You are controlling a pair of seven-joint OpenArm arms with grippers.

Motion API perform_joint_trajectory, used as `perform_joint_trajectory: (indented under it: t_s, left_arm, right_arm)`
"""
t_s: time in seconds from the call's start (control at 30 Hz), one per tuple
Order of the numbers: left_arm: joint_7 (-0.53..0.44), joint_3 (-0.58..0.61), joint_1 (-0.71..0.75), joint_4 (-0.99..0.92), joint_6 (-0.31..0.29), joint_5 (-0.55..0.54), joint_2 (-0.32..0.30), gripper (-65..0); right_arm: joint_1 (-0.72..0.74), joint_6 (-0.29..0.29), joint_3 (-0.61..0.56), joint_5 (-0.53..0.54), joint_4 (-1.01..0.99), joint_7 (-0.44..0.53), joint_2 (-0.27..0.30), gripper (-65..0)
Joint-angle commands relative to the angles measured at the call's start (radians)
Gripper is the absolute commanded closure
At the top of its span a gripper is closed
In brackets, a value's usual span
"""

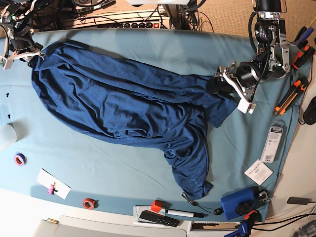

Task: Layout the t-shirt on the table in an organized manner, then fold the t-shirt properly

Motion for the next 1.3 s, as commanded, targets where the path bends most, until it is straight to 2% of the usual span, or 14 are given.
perform_joint_trajectory:
  t_s: [0.0,0.13,0.47,0.63,0.7,0.77,0.83,0.9,0.93,1.07,1.13,1.27]
  left_arm:
    - [-0.017,-0.004,-0.008,0.015,-0.008,-0.018,-0.008,-33.5]
    - [-0.016,-0.004,-0.008,0.015,-0.008,-0.018,-0.008,-33.4]
    - [-0.016,-0.004,-0.008,0.015,-0.008,-0.018,-0.008,-32.8]
    - [-0.017,-0.003,-0.008,0.015,-0.008,-0.018,-0.008,-31.5]
    - [-0.017,-0.001,-0.008,0.015,-0.008,-0.018,-0.008,-31.1]
    - [-0.018,-0.001,-0.008,0.015,-0.008,-0.019,-0.008,-25.5]
    - [-0.024,-0.001,-0.008,0.015,-0.008,-0.018,-0.008,-15.0]
    - [-0.024,-0.001,-0.008,0.015,-0.008,-0.018,-0.008,-2.3]
    - [-0.024,-0.001,-0.008,0.015,-0.008,-0.018,-0.008,0.0]
    - [-0.019,-0.001,-0.007,0.015,-0.011,-0.018,-0.019,0.0]
    - [-0.016,-0.002,-0.007,0.015,-0.04,-0.018,-0.033,0.0]
    - [-0.016,-0.014,-0.004,0.015,-0.047,-0.018,-0.055,0.0]
  right_arm:
    - [-0.003,0.004,0.008,0.009,0.017,0.021,0.016,-24.3]
    - [-0.025,0.003,0.008,0.078,-0.011,0.018,0.014,-24.3]
    - [-0.05,0.013,0.008,0.232,-0.253,0.045,0.014,-24.3]
    - [-0.043,0.022,0.008,0.264,-0.282,0.051,0.014,-24.3]
    - [-0.038,0.053,0.008,0.263,-0.282,0.052,0.015,-23.8]
    - [-0.028,0.078,0.008,0.263,-0.282,0.052,0.016,-14.9]
    - [-0.01,0.092,0.008,0.262,-0.282,0.062,0.017,-2.6]
    - [0.013,0.099,0.008,0.261,-0.282,0.068,0.018,0.0]
    - [0.025,0.1,0.008,0.251,-0.282,0.069,0.02,0.0]
    - [0.086,0.1,0.007,0.191,-0.282,0.087,0.026,0.0]
    - [0.112,0.1,0.003,0.169,-0.282,0.087,0.038,0.0]
    - [0.128,0.099,-0.039,0.115,-0.282,0.103,0.085,0.0]
